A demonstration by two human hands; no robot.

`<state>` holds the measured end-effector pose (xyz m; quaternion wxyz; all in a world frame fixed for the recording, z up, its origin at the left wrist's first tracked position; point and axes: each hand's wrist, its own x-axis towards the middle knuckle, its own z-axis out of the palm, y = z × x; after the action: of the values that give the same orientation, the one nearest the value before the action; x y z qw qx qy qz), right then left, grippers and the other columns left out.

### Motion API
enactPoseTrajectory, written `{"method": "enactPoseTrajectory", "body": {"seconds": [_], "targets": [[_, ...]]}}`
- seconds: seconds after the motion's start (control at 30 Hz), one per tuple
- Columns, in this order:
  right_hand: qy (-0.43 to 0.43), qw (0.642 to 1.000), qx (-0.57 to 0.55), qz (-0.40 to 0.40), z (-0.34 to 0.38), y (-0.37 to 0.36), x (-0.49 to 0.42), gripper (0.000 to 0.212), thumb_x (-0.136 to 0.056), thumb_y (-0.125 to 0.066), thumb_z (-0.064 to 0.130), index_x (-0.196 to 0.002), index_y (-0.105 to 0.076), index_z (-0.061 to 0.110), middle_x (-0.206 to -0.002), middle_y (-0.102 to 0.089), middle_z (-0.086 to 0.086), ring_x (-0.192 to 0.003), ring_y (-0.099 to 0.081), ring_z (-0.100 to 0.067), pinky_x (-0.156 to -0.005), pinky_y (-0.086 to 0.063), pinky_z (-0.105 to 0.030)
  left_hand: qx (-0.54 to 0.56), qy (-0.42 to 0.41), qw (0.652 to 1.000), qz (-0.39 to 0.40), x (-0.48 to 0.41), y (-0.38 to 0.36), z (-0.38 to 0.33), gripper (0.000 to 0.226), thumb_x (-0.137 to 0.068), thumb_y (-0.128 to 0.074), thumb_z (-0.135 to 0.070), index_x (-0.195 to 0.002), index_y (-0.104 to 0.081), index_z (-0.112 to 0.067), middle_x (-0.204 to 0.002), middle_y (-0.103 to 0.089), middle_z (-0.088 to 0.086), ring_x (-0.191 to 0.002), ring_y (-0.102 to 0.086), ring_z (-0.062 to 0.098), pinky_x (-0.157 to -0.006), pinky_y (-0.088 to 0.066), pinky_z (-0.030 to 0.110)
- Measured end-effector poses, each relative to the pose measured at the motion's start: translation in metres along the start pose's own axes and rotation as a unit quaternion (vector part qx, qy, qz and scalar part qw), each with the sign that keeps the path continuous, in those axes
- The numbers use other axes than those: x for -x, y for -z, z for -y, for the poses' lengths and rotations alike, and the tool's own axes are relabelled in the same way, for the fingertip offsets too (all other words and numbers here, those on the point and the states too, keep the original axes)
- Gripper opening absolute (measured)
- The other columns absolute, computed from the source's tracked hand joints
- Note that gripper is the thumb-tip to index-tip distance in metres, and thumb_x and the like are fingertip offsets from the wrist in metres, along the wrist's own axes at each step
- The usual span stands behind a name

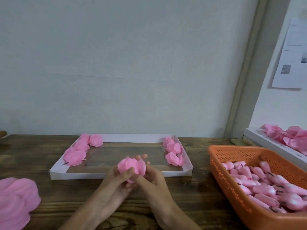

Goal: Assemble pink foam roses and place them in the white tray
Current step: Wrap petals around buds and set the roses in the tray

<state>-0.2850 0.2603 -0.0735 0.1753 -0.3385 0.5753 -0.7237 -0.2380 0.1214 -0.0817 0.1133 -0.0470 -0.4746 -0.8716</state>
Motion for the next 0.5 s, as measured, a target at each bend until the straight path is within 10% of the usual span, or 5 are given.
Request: {"method": "enactPoseTrajectory", "body": {"seconds": [0.13,0.23,0.33,0.5], "targets": [[-0.015,0.999,0.001,0.037,0.000,0.000,0.001,0.019,-0.097,-0.060,0.004,-0.107,-0.076,0.000,-0.083,-0.070,-0.012,-0.082,-0.066,-0.019,-0.082,-0.054,-0.031,-0.060,0.025,0.997,0.046,0.005,0.001,-0.003,0.087,-0.064,-0.099,-0.038,-0.136,-0.065,-0.003,-0.149,-0.055,0.024,-0.121,-0.039,0.043,-0.106,-0.026,0.052],[-0.026,0.998,-0.011,0.052,0.001,-0.001,0.000,0.021,-0.101,-0.056,0.005,-0.110,-0.073,-0.004,-0.086,-0.066,-0.018,-0.085,-0.062,-0.027,-0.083,-0.053,-0.036,-0.067,0.039,0.991,0.106,0.010,-0.001,-0.005,0.069,-0.074,-0.093,-0.038,-0.130,-0.069,-0.007,-0.144,-0.061,0.020,-0.107,-0.071,0.022,-0.090,-0.056,0.030],[-0.031,0.997,-0.006,0.074,0.002,0.001,-0.001,0.023,-0.103,-0.056,0.010,-0.112,-0.072,-0.006,-0.088,-0.063,-0.019,-0.084,-0.060,-0.025,-0.083,-0.053,-0.037,-0.097,0.028,0.990,0.101,0.010,0.000,-0.004,0.051,-0.076,-0.090,-0.041,-0.117,-0.075,-0.013,-0.144,-0.062,0.016,-0.061,-0.039,0.008,-0.063,-0.044,0.019],[-0.023,0.998,0.043,0.046,-0.004,0.004,-0.003,0.022,-0.106,-0.060,0.016,-0.122,-0.065,0.002,-0.085,-0.067,-0.009,-0.080,-0.063,-0.023,-0.073,-0.058,-0.033,-0.091,0.022,0.994,0.051,0.007,0.000,0.000,0.034,-0.072,-0.093,-0.041,-0.092,-0.076,-0.020,-0.111,-0.072,0.013,-0.062,-0.050,0.013,-0.058,-0.042,0.027]]}}
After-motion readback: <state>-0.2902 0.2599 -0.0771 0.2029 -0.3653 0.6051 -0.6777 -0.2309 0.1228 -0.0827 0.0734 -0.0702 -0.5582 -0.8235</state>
